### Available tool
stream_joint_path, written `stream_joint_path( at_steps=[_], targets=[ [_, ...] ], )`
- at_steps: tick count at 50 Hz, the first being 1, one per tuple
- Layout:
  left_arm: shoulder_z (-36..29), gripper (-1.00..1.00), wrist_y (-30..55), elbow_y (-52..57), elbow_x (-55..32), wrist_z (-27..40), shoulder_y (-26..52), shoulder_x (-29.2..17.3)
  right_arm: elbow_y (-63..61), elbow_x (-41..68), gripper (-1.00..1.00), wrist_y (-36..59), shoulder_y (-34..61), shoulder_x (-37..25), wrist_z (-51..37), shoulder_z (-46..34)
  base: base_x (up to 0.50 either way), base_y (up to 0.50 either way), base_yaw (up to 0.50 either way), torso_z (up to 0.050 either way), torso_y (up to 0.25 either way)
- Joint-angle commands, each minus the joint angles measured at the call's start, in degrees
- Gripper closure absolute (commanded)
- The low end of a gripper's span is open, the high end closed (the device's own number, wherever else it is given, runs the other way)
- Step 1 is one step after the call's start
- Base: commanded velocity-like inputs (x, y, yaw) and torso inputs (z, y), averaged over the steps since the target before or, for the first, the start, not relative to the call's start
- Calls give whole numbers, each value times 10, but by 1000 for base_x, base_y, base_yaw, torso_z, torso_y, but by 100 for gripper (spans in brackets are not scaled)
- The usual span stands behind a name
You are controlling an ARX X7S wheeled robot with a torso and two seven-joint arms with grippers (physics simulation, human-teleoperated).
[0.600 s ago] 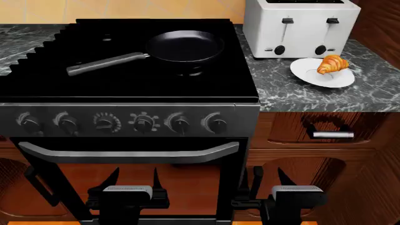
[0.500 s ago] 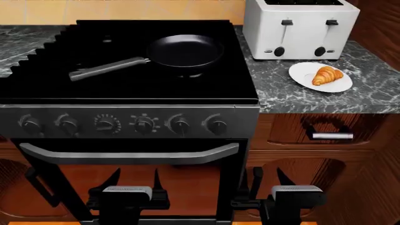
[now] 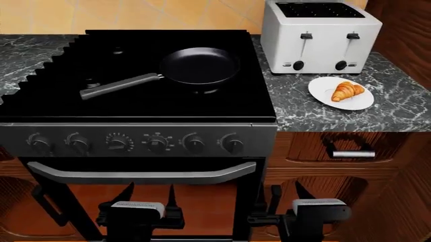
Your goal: Pick the croissant and place it on the pan. Then turn on the stove to warm the croissant.
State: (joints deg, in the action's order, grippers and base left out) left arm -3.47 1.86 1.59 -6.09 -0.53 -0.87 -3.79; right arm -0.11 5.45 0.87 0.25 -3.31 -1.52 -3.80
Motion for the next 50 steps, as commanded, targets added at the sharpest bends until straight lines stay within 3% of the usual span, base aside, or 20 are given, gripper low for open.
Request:
stream_joint_path(
  at_steps=[1,8,15,50],
  targets=[
    [-10,-100,2,1,-10,8,0,-10,0,18,-100,3,0,-8,-7,-9,0,0,0,50,0],
    [-12,-100,1,-2,-13,16,3,-12,-2,32,-100,9,1,-11,-11,-11,0,0,0,50,0],
    [12,-100,93,-15,-31,64,31,-2,-3,49,-100,15,1,-13,-14,-12,0,-367,0,7,0],
    [-36,-100,79,-27,-12,103,34,-26,13,55,-100,40,35,-19,-51,-57,0,-500,0,0,0]
  ],
)
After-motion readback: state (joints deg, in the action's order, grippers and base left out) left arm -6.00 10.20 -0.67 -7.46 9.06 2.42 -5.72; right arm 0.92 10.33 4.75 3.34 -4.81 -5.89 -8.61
